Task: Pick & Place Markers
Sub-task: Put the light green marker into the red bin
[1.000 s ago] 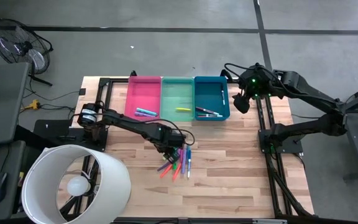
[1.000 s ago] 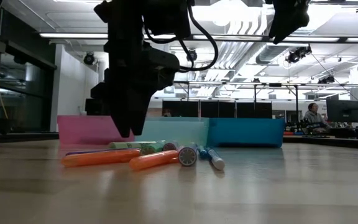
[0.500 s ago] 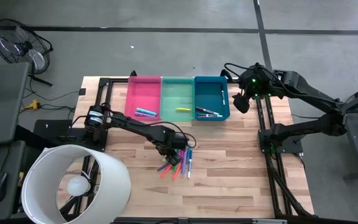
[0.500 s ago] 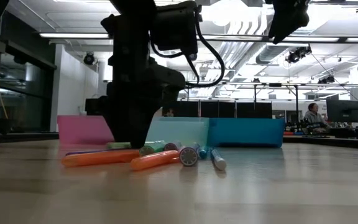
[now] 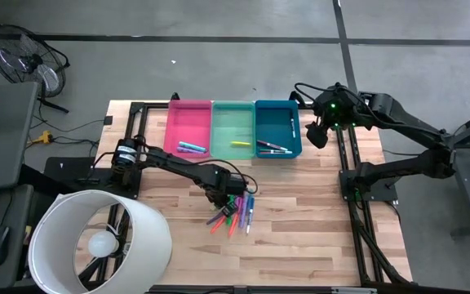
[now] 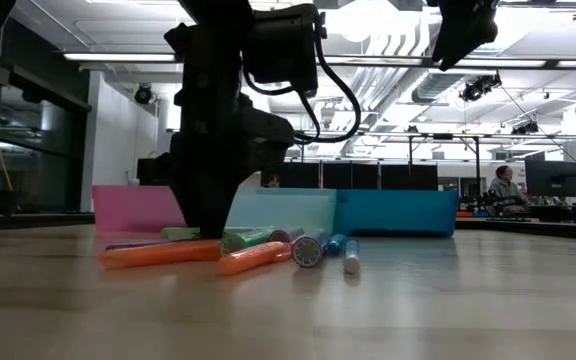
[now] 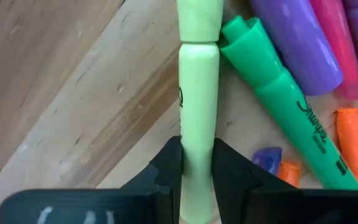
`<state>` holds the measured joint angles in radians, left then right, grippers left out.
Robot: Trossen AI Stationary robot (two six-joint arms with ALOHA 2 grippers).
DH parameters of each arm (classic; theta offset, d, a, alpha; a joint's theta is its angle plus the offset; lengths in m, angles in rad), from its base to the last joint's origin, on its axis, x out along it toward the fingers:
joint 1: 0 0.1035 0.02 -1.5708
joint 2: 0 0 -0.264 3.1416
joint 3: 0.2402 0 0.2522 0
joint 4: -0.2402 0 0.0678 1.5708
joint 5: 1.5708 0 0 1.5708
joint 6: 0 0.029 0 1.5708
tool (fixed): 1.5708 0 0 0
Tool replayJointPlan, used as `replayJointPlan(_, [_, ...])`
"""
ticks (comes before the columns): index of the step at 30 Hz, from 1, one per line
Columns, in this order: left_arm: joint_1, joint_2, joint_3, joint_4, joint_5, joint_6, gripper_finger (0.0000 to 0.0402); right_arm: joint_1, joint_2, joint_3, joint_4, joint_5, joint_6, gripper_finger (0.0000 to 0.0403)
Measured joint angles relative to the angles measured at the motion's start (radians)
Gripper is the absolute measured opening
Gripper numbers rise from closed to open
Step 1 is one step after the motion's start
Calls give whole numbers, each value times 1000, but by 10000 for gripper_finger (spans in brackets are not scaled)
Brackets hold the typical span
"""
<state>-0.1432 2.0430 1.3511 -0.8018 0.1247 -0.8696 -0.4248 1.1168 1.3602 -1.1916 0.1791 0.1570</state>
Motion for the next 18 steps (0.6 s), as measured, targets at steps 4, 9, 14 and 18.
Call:
replayJointPlan(4, [0,0,0,2,4,9,57,0,0,0,0,10,0,250])
replayJointPlan(9, [0,0,-1,3,-2,12,57,0,0,0,0,10,0,250])
replayJointPlan(14, [0,-18,-2,-5,-11,28,57,0,0,0,0,10,0,250])
replayJointPlan(18, [-1,-44,-2,-11,-34,28,57,0,0,0,-1,10,0,250])
